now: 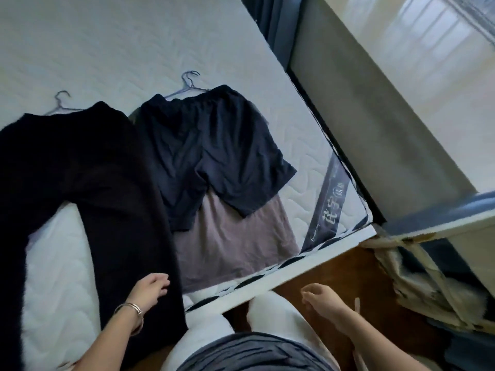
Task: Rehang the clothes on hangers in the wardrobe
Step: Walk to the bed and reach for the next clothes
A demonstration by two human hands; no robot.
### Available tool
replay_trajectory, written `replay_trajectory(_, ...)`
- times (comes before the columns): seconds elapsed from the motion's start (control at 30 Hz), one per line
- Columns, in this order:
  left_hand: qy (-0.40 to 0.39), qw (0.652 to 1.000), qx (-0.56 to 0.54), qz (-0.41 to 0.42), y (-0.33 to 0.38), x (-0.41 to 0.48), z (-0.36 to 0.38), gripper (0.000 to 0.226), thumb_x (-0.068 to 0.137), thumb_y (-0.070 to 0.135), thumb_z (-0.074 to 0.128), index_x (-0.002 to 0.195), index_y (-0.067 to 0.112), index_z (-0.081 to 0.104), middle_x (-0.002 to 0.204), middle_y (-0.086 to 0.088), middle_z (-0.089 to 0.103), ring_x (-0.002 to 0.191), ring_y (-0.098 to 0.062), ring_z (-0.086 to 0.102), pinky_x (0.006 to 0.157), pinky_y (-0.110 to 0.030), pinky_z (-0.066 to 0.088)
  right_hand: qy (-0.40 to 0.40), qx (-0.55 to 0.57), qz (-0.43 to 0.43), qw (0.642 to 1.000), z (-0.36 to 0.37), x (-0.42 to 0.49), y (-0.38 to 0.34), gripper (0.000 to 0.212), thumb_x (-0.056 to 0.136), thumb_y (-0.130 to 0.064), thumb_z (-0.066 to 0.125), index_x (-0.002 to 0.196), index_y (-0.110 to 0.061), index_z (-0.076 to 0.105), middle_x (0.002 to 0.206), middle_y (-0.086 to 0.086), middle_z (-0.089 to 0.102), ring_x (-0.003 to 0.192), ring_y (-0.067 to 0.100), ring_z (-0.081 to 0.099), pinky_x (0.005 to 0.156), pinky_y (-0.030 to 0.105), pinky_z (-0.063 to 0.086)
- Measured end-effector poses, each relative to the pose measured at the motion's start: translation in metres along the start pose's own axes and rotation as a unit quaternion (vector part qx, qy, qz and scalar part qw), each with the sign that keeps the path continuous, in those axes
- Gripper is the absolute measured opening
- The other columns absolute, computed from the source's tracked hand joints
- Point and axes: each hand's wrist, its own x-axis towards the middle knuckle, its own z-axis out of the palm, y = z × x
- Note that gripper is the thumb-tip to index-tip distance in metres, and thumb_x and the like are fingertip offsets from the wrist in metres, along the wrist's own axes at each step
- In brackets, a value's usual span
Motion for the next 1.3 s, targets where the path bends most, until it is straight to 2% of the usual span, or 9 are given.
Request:
replay_trajectory(0.3,0.066,0.995,0.022,0.068,0.117,0.045,0.006,0.015,0.090,0.015,0.051,0.101,0.014,0.061,0.112,-0.012,0.064,0.105,-0.024,0.059,0.090,-0.032,0.042,-0.038,-0.116,-0.096,0.988,-0.088,0.100,-0.156,0.025,0.085,-0.005,0.047,0.092,0.013,0.063,0.090,0.028,0.066,0.076,0.025,0.056,0.079,0.042,0.048)
replay_trajectory(0.4,0.081,0.986,0.088,0.115,0.173,0.088,-0.001,0.023,0.090,0.018,0.051,0.110,0.013,0.061,0.116,-0.008,0.064,0.111,-0.022,0.057,0.094,-0.028,0.040,-0.030,-0.137,-0.141,0.980,-0.080,0.134,-0.226,0.020,0.082,-0.004,0.047,0.084,0.013,0.056,0.074,0.014,0.052,0.069,0.020,0.047,0.068,0.038,0.045)
replay_trajectory(0.5,0.089,0.973,0.132,0.166,0.225,0.143,-0.003,0.031,0.091,0.017,0.050,0.120,0.008,0.055,0.126,-0.009,0.059,0.118,-0.022,0.054,0.100,-0.026,0.037,-0.037,-0.153,-0.187,0.970,-0.063,0.172,-0.292,0.022,0.087,-0.014,0.052,0.100,-0.002,0.066,0.094,0.006,0.066,0.096,0.026,0.062,0.084,0.032,0.047)
replay_trajectory(0.57,0.091,0.961,0.174,0.197,0.254,0.191,-0.001,0.039,0.092,0.022,0.048,0.129,0.010,0.047,0.138,-0.009,0.048,0.128,-0.021,0.045,0.106,-0.027,0.031,-0.039,-0.160,-0.218,0.962,-0.052,0.200,-0.334,0.025,0.088,-0.016,0.055,0.110,-0.010,0.065,0.110,0.005,0.067,0.106,0.022,0.059,0.090,0.027,0.044)
replay_trajectory(0.67,0.100,0.932,0.276,0.215,0.289,0.265,0.010,0.057,0.094,0.039,0.038,0.143,0.015,0.023,0.155,-0.004,0.015,0.144,-0.020,0.012,0.118,-0.033,0.013,-0.015,-0.165,-0.260,0.951,-0.041,0.249,-0.397,0.028,0.089,-0.015,0.052,0.115,-0.014,0.063,0.108,0.002,0.067,0.092,0.014,0.056,0.079,0.019,0.040)
replay_trajectory(0.83,0.151,0.876,0.412,0.202,0.302,0.366,0.030,0.075,0.087,0.063,0.019,0.146,0.024,-0.007,0.155,0.003,-0.018,0.142,-0.017,-0.020,0.116,-0.043,-0.011,0.085,-0.178,-0.369,0.908,-0.026,0.321,-0.499,0.029,0.088,-0.011,0.051,0.114,-0.011,0.063,0.111,0.007,0.067,0.102,0.018,0.060,0.082,0.012,0.036)
replay_trajectory(0.97,0.286,0.808,0.431,0.282,0.272,0.405,0.046,0.073,0.086,0.063,0.011,0.144,0.020,0.015,0.155,-0.001,0.015,0.144,-0.017,-0.009,0.113,-0.041,-0.009,0.138,-0.191,-0.428,0.873,-0.014,0.370,-0.577,0.032,0.090,-0.013,0.049,0.120,-0.010,0.059,0.122,0.006,0.059,0.113,0.022,0.054,0.089,0.020,0.035)
replay_trajectory(1.13,0.277,0.804,0.428,0.307,0.268,0.419,0.048,0.074,0.080,0.057,0.033,0.141,0.017,0.022,0.150,-0.003,0.018,0.143,-0.015,-0.017,0.113,-0.045,-0.001,0.166,-0.256,-0.441,0.844,0.007,0.425,-0.658,0.044,0.091,-0.010,0.044,0.135,-0.004,0.042,0.141,0.014,0.041,0.129,0.030,0.037,0.108,0.032,0.028)
replay_trajectory(1.3,0.274,0.806,0.424,0.310,0.268,0.420,0.045,0.073,0.078,0.056,0.036,0.139,0.017,0.026,0.149,-0.004,0.020,0.143,-0.016,-0.017,0.112,-0.046,0.002,0.183,-0.327,-0.373,0.849,0.022,0.445,-0.692,0.037,0.090,-0.006,0.042,0.126,-0.005,0.049,0.129,0.017,0.051,0.121,0.035,0.041,0.098,0.039,0.036)
